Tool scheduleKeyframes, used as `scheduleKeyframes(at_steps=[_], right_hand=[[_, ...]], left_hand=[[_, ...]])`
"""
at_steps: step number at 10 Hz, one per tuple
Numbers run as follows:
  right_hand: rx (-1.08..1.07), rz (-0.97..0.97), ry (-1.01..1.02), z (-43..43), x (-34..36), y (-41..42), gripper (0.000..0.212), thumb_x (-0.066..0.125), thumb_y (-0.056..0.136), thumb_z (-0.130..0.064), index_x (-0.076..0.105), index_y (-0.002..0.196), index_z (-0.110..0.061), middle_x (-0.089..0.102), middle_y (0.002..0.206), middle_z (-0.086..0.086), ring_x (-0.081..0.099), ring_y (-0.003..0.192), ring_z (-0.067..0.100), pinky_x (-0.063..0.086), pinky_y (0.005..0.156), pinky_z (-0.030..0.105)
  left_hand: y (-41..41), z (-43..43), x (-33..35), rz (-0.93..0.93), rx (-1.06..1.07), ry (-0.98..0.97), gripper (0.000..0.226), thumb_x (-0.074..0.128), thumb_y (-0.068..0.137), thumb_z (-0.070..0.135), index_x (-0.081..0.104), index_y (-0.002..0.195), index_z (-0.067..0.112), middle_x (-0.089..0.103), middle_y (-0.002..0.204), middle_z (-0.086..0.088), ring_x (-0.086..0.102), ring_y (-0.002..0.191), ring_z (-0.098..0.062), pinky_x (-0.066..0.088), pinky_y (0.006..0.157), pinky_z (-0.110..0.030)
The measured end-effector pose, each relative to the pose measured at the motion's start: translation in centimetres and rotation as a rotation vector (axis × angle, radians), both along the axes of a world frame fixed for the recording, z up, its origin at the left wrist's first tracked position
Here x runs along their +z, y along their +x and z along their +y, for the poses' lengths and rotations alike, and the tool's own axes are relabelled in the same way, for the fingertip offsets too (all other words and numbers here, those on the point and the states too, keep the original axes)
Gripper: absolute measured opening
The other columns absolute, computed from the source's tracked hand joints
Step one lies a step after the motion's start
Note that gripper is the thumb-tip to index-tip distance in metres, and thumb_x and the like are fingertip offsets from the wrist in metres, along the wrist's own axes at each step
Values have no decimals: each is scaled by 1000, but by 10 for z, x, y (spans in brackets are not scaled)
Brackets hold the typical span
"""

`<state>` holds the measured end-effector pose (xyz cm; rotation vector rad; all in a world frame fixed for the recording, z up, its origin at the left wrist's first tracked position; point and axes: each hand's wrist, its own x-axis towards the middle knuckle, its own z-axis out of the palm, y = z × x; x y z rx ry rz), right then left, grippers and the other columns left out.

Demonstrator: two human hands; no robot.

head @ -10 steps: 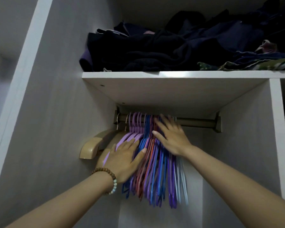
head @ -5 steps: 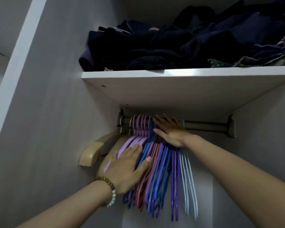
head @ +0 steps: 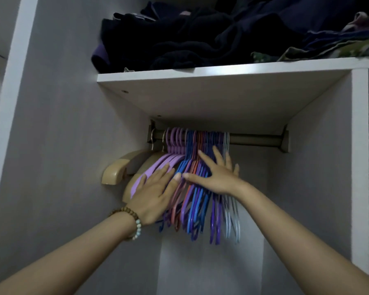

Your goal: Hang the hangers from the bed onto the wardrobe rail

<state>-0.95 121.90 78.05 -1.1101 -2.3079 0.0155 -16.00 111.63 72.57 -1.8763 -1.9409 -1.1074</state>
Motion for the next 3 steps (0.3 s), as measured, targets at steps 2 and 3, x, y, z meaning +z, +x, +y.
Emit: scheduleKeyframes(at_steps=[2, 3], right_hand=[[10, -59, -64, -7, -21, 13, 78, 31, 80, -77, 7, 146, -44, -16, 157, -9, -19, 144, 20, -12, 115, 46], [133, 148, -16, -27, -16, 24, 70, 33, 85, -69, 13, 147, -41, -10, 158, -9, -13, 146, 17, -8, 116, 43]], left_hand=[[6, -10, -8, -33, 56, 44, 65, 17, 89, 62, 22, 145, 30, 11, 156, 11, 6, 144, -7, 1, 120, -38], [10, -17, -9, -48, 49, 179, 71, 17, 85, 68, 28, 143, 29, 20, 155, 9, 13, 143, -7, 8, 119, -40]])
